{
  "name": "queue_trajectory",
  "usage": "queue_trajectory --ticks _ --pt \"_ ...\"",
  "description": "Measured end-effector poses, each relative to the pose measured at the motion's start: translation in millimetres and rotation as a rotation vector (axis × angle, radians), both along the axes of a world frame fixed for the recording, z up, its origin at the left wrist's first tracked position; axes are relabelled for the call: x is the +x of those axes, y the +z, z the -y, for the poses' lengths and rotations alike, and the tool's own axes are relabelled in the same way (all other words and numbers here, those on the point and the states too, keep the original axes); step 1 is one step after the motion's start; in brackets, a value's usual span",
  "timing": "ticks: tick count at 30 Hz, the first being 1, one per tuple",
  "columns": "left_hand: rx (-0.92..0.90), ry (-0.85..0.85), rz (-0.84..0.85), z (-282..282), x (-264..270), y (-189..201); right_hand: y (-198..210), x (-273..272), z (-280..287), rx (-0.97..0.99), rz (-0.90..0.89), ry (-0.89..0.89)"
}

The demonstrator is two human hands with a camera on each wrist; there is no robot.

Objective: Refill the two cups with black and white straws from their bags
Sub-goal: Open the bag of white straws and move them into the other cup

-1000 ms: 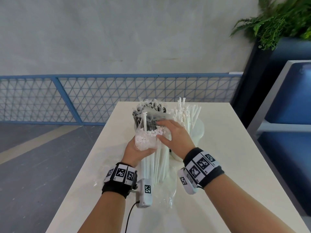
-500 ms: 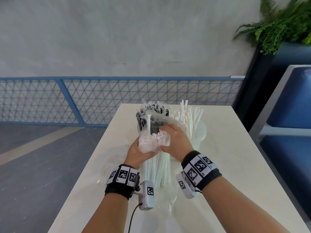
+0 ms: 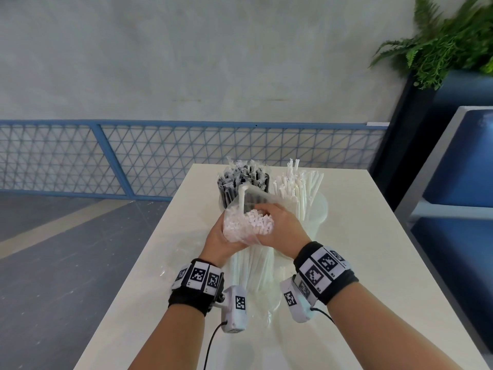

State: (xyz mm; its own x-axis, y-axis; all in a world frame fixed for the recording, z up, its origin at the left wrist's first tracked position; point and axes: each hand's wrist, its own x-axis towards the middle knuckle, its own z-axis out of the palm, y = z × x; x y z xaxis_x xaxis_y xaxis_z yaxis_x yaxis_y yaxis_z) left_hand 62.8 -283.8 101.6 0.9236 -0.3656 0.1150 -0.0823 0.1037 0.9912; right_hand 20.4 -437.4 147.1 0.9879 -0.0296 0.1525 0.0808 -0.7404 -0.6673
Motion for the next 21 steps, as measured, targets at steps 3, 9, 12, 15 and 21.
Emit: queue_trajectory --ticks 3,9,12,15,21 --pt "0.022 0.004 -0.007 1.8 1.5 -1.3 -4.4 3.8 2.7 -0.031 -0.069 -0.002" --pt "0.077 0.035 -0.004 2.8 3.6 -5.7 -10.5 0.9 9.3 0.12 -0.072 -0.003" --pt "0.093 0.037 0.003 3.8 4.3 -5.4 -22.6 1.4 7.8 0.293 -0.043 -0.074" --pt "0.094 0.047 -0.021 3.6 6.8 -5.6 -28.3 0.4 1.5 0.419 -0.011 -0.129" --pt "0.155 0.055 -0.033 2.0 10.6 -4.1 -17.7 12.5 -3.2 0.597 0.107 -0.229"
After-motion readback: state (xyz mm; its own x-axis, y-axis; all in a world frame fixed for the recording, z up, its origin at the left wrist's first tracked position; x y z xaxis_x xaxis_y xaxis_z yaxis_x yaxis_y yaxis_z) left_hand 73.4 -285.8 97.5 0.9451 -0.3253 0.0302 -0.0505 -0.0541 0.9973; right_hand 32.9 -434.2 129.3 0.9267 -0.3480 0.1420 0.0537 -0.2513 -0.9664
